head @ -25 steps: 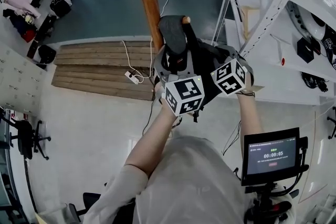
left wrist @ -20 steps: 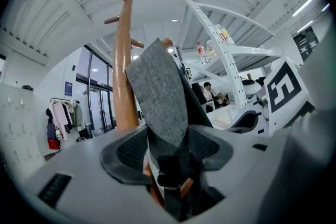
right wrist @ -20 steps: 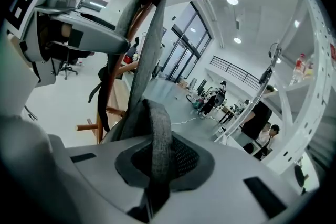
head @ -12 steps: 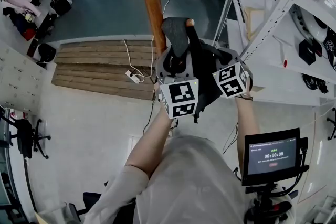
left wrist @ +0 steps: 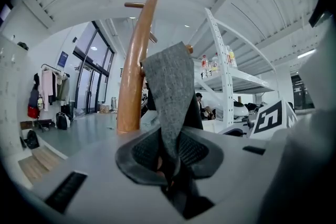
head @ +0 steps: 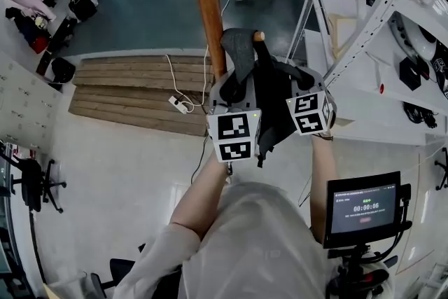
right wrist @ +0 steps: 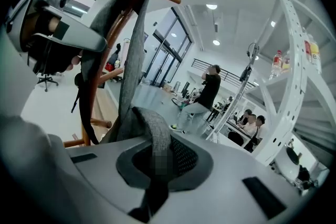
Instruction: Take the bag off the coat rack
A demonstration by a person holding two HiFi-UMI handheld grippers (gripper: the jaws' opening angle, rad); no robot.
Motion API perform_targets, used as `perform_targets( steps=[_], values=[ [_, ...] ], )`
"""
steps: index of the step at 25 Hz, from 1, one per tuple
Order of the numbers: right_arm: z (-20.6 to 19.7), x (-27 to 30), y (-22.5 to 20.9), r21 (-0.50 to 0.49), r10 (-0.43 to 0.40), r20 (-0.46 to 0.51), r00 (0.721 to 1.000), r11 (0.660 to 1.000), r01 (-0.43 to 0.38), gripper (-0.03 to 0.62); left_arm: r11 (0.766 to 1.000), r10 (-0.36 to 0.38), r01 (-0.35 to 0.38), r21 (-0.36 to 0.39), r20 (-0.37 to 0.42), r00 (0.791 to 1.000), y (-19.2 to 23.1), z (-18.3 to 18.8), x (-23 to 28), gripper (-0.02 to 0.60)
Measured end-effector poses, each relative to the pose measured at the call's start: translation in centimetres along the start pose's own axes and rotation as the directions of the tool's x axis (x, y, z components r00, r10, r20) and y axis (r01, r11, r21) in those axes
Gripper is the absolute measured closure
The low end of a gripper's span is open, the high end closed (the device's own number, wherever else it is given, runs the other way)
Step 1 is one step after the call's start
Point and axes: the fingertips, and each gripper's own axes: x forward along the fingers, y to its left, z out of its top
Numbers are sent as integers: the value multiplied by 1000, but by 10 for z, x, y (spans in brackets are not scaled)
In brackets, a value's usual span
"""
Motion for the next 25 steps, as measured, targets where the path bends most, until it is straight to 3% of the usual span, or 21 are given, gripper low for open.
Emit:
perform_targets(
  steps=[13, 25],
  values=[
    [13, -11, -25, 125, -48, 8, 999, 991, 46, 576, 998, -53, 53, -26, -21, 998, -7, 5, 1, 505],
    [50, -44, -61, 161, -157, 81, 984, 977, 142, 577, 993, -118, 119, -14, 49, 992, -6, 55, -13, 505]
  ],
)
